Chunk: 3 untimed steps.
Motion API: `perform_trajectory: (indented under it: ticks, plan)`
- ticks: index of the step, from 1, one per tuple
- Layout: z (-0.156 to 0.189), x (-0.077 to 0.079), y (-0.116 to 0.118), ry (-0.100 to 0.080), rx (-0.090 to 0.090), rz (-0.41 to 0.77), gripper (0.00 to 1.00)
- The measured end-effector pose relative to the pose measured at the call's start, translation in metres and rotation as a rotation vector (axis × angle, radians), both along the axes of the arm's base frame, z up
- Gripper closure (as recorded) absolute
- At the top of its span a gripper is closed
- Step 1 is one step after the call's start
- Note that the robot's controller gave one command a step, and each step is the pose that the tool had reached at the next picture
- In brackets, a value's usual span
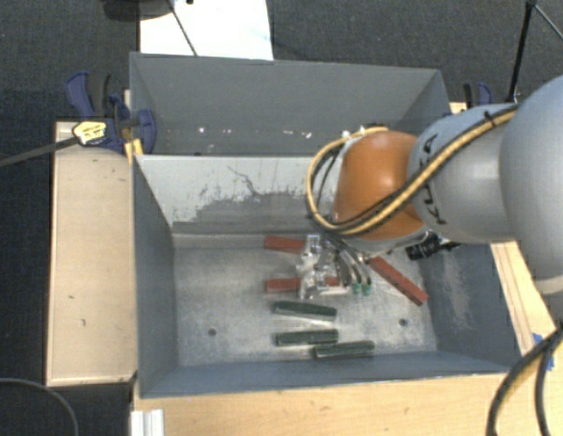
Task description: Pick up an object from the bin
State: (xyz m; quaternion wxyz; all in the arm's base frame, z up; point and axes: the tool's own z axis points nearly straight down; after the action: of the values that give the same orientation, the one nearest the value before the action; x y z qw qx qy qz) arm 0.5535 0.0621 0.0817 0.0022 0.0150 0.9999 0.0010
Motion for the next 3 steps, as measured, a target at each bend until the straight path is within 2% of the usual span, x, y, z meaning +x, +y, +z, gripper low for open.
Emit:
perform_trajectory:
  ticks: [2, 3]
  plan:
    - [0.004, -0.001, 0.000, 0.004, 0.000, -0.001, 1.00]
    - [0.018, -0.002, 0.000, 0.007, -0.001, -0.001, 1.00]
